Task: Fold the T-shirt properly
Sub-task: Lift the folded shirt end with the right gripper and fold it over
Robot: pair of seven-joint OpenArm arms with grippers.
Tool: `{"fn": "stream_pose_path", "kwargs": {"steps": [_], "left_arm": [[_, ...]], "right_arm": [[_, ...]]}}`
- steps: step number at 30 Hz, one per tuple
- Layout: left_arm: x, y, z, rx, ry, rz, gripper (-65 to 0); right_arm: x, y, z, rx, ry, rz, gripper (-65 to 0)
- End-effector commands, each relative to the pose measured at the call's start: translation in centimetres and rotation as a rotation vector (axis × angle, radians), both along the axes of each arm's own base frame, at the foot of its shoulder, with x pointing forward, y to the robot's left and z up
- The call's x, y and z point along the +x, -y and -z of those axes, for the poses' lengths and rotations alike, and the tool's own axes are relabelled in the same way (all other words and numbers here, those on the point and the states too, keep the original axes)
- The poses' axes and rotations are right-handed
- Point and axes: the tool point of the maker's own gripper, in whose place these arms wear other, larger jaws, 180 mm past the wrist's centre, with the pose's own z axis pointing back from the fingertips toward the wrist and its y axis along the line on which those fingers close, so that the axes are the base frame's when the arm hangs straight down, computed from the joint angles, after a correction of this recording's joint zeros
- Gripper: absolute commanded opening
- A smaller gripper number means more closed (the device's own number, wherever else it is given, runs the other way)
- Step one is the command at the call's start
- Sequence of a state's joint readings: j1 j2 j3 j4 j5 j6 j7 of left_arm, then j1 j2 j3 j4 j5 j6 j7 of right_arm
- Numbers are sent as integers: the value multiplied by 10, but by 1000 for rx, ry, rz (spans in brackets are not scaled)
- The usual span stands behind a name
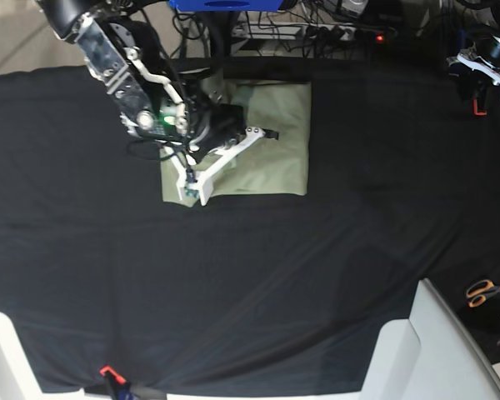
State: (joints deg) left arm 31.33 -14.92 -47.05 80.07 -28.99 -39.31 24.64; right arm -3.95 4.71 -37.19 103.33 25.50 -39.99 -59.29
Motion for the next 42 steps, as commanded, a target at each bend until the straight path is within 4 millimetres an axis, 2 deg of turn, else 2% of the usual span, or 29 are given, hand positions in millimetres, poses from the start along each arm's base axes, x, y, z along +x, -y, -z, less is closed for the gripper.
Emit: {"fn": "stream_pose_path", "kwargs": {"steps": [1, 6, 13, 17, 21, 26, 32, 37, 42], "left_arm": [[5, -5, -11, 13, 38, 8, -650], [5, -4, -11, 11, 39, 7, -650], [3, 1, -7, -4, 38, -1, -650], [6, 14, 0, -26, 24, 37, -650], [7, 20, 3, -36, 19, 48, -650], [7, 20, 3, -37, 19, 47, -650], [6, 19, 3, -36, 19, 44, -650], [6, 20, 3, -37, 19, 45, -650], [6, 19, 4, -37, 18, 43, -650]], "right_arm": [[6, -9, -5, 14, 21, -8, -650], [5, -34, -5, 17, 34, -73, -650], [16, -32, -6, 8, 90, -56, -650], [19, -34, -9, 10, 121, -56, -650], [23, -37, -11, 16, 155, -82, -650], [19, -40, -3, 14, 142, -120, -650], [23, -47, -5, 29, 192, -173, -650], [20, -65, -3, 60, 189, -232, -650], [24, -68, 0, 54, 184, -235, -650]]}}
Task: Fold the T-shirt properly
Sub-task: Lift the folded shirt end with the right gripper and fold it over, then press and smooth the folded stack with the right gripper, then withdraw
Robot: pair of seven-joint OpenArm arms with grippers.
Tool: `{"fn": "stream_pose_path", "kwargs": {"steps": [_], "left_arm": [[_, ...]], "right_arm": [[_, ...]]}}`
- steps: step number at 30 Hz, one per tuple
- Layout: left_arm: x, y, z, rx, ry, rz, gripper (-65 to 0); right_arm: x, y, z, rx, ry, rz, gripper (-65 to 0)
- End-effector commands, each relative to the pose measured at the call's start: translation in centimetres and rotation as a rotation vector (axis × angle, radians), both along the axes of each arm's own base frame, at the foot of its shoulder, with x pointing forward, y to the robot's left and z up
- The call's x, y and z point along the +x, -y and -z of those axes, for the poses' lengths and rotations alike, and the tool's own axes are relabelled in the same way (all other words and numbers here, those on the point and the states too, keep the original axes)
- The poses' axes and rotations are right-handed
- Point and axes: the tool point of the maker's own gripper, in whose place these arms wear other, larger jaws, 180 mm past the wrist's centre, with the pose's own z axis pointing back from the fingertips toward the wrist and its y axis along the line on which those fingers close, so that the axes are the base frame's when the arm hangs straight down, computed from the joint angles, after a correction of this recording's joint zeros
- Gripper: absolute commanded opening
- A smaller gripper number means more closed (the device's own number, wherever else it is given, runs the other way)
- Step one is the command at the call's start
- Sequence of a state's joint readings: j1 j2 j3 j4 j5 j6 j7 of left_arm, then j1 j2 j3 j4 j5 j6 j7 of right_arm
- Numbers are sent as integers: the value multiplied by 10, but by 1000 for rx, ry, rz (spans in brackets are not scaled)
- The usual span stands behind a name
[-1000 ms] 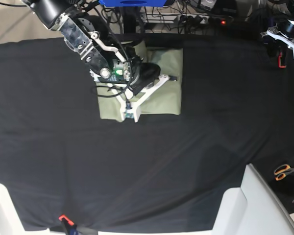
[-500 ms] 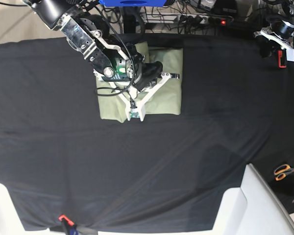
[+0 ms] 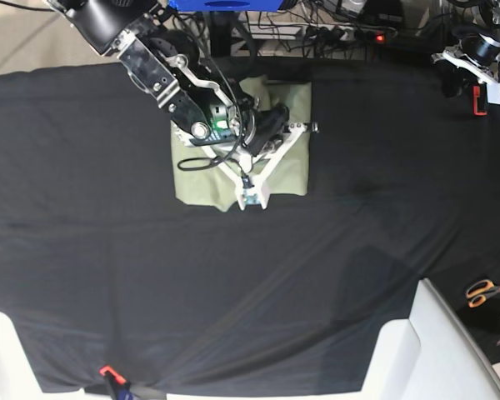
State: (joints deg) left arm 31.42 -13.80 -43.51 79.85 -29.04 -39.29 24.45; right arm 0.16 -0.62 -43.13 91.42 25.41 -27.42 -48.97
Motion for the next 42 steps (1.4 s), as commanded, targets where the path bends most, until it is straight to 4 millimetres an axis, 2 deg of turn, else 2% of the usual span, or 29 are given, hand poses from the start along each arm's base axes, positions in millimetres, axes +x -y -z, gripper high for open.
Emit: {"fn": "stream_pose_path", "kwargs": {"steps": [1, 8, 12, 15, 18, 21, 27, 32, 35, 39, 42], "left_arm": [[5, -6, -10, 12, 36, 5, -650], [5, -6, -10, 12, 35, 4, -650], [6, -6, -10, 12, 37, 4, -650], [6, -6, -10, 12, 37, 4, -650], [6, -6, -10, 13, 37, 3, -650], [5, -6, -10, 12, 35, 2, -650], [5, -6, -9, 11, 33, 0, -650], [3, -11, 0, -8, 21, -33, -650], [-2, -14, 6, -17, 4, -46, -650], [-4, -15, 9, -22, -3, -53, -650], [2, -15, 6, -20, 11, -51, -650]], "right_arm": [[9, -10, -14, 42, 37, -1, -650], [12, -15, -18, 52, 42, -1, -648], [10, -16, -11, 42, 23, -1, -635], [8, -20, -8, 42, 9, -3, -545], [9, -21, -9, 44, 14, -2, -416], [10, -28, -12, 52, 56, -16, -362], [4, -52, -19, 36, 113, -135, -359], [-13, -87, -25, 74, 120, -300, -359], [-19, -100, -35, 102, 150, -386, -363], [-15, -106, -56, 121, 225, -449, -365], [-7, -85, -71, 110, 296, -471, -365]]}}
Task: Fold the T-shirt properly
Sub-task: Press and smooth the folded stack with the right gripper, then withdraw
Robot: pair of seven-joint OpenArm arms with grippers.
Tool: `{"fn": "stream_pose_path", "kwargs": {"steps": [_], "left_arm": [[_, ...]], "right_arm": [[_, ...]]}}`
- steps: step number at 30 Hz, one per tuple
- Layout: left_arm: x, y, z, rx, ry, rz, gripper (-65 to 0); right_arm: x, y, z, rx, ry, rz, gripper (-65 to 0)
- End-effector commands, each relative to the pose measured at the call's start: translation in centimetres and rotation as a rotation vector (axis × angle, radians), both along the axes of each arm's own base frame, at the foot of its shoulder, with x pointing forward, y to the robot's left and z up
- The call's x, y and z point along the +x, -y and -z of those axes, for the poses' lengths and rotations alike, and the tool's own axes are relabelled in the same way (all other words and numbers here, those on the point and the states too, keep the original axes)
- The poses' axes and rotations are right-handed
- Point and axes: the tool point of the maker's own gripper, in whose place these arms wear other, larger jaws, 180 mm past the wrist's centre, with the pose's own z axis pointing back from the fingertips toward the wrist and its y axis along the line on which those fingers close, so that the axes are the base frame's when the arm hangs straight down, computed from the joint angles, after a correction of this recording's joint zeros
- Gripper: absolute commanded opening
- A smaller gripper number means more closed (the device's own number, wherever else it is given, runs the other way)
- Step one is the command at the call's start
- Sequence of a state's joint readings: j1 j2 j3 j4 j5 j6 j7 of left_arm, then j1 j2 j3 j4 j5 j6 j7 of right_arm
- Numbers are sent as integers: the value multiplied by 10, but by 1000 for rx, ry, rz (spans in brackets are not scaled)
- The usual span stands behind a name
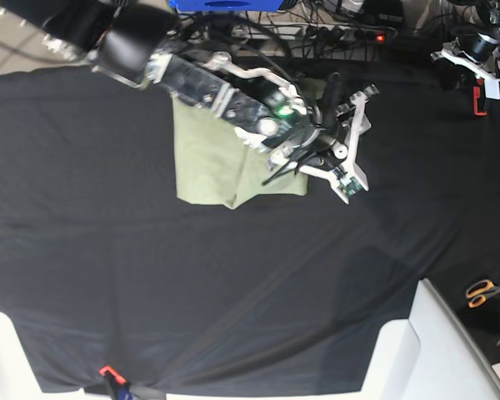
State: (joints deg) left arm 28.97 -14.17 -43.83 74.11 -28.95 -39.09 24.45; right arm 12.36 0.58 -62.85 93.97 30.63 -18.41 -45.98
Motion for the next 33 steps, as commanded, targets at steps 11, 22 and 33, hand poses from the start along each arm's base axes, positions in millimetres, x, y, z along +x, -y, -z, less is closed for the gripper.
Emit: {"fn": "stream_pose_path", "kwargs": {"steps": [11, 22, 33], "left_arm": [[7, -7, -13, 19, 42, 6, -650], [7, -5, -11, 14, 40, 9, -650], [6, -6, -12, 16, 40, 4, -650]], "right_arm": [[31, 143, 10, -4, -51, 431, -632], [15, 146, 82, -107, -204, 397, -650], [28, 97, 84, -89, -227, 334, -650]]}}
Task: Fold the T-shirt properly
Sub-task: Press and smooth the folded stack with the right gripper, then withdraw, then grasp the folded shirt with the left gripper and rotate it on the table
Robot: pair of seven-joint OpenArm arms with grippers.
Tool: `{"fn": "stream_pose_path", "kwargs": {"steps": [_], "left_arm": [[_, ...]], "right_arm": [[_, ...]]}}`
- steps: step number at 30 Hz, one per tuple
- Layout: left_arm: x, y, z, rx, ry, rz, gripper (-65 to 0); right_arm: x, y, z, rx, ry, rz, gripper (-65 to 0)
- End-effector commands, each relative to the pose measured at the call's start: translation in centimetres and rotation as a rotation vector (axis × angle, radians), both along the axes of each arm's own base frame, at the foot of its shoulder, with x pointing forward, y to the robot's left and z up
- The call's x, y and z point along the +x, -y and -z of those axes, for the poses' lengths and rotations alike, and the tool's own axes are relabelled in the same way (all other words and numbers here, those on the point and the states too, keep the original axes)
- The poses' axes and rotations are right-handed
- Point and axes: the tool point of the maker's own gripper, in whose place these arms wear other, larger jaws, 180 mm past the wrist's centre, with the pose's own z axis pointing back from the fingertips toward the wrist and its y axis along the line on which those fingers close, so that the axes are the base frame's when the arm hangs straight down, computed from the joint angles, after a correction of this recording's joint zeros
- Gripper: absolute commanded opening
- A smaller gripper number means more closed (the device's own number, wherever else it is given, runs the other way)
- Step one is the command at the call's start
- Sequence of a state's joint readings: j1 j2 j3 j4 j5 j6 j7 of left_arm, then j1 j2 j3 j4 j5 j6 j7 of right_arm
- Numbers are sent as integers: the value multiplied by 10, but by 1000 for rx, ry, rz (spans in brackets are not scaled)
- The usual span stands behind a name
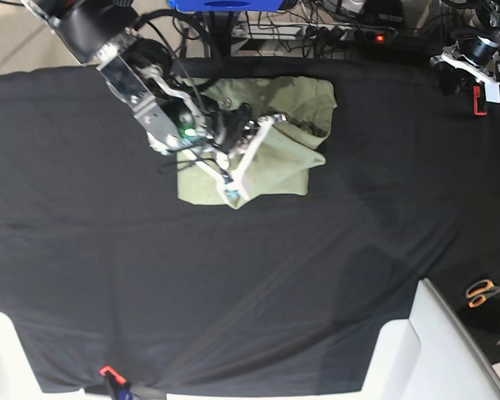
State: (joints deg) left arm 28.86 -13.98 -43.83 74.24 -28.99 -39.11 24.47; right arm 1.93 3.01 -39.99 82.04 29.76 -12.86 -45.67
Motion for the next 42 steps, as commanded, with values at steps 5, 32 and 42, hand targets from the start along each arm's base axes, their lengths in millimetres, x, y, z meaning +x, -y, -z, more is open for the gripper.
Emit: {"fn": "stream_pose_path", "kwargs": {"steps": [5, 32, 42], "left_arm": [[5, -7, -11, 17, 37, 3, -650], [30, 16, -34, 30, 118, 75, -650], [85, 126, -34, -145, 153, 314, 0]], "right_arm": [[27, -30, -27, 50, 82, -41, -650], [91, -7, -98, 79, 258, 9, -650], [42, 108, -60, -23, 160, 262, -650]]}}
